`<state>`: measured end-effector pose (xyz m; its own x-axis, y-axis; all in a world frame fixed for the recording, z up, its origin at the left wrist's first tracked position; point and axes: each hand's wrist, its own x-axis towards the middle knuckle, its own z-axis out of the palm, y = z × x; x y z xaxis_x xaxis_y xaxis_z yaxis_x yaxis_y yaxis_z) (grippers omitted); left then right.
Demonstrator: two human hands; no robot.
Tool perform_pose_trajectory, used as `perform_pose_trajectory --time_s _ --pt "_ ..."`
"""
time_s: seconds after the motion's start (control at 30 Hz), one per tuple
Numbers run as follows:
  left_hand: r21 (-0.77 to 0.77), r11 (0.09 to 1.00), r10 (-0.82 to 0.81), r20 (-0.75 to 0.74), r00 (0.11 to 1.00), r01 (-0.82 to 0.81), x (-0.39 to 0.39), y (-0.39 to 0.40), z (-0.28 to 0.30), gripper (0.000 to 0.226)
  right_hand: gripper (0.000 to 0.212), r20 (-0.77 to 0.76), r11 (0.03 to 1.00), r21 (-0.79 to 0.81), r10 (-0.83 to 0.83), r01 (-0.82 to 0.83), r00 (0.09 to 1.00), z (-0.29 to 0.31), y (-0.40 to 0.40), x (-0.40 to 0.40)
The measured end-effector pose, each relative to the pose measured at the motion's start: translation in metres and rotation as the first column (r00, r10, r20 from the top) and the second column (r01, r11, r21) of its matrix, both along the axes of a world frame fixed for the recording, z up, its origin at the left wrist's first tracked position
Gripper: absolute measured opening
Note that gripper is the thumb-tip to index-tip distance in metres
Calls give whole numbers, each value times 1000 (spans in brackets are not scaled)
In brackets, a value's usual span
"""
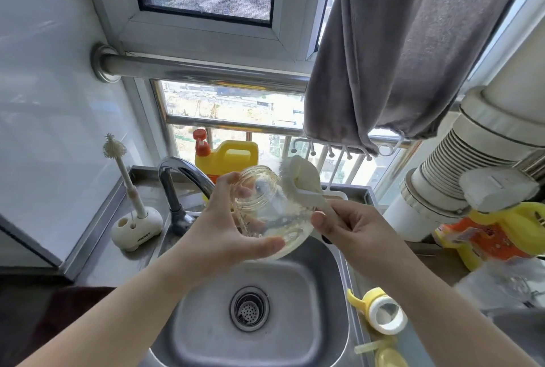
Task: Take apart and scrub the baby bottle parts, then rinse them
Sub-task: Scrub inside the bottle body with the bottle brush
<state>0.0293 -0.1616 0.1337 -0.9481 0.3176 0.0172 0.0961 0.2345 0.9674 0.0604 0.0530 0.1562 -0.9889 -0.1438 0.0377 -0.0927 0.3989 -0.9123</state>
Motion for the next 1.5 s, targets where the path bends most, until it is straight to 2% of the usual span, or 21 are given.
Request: perform_pose_trajectory --time_s 0.1,0.23,0.4,0.47,0.53,0.67,0.8,0.83,0.97,1.1,1.23,1.3,1.37,1.4,1.5 --pt "98 995 -2 63 998 -4 -2 -3 -5 94 40 7 1000 6 -6 6 1000 1 -4 -2" --pt "384 923 -107 305 946 -19 -11 -11 -15 124 41 8 995 44 -88 88 996 8 4 2" --pt "483 875 -187 404 895 -35 -12 -12 -21 118 40 -193 936 341 -28 93 981 7 9 9" --pt "480 876 -189 420 888 -41 -13 -10 -21 118 42 -266 846 528 81 75 960 3 6 14" --pt "453 890 -164 423 891 -51 -14 -12 -22 120 46 -281 764 641 151 68 948 2 12 18" --pt "443 893 -132 434 891 -83 -11 -8 -25 127 39 -346 776 599 27 199 938 4 25 6" --pt "400 914 -114 413 904 -68 -11 -7 -28 126 54 -255 750 659 149 59 955 -10 16 11" --pt "382 922 -109 405 908 -59 -11 -8 -29 123 52 -250 743 666 137 68 958 -12 22 14" --pt "370 929 -123 388 913 -32 -11 -6 -30 117 42 -341 794 570 -5 212 940 -9 29 4" --pt "361 933 -128 375 918 -17 -10 -6 -28 112 47 -258 776 628 136 58 957 -14 24 14" --pt "370 929 -145 389 910 -10 -9 -3 -28 124 42 -371 810 547 7 213 929 -5 35 4" --pt "396 918 -151 402 903 -23 -9 1 -27 126 38 -347 817 559 77 140 935 -4 24 2" --pt "389 921 -145 402 904 -25 -9 -1 -26 126 46 -265 787 616 173 29 949 -6 22 11" --pt "380 925 -143 399 906 -21 -9 -2 -26 125 49 -251 765 643 173 31 952 -5 28 13" --pt "396 918 -155 406 900 -21 -8 -2 -25 125 44 -367 764 617 65 191 928 3 40 5"
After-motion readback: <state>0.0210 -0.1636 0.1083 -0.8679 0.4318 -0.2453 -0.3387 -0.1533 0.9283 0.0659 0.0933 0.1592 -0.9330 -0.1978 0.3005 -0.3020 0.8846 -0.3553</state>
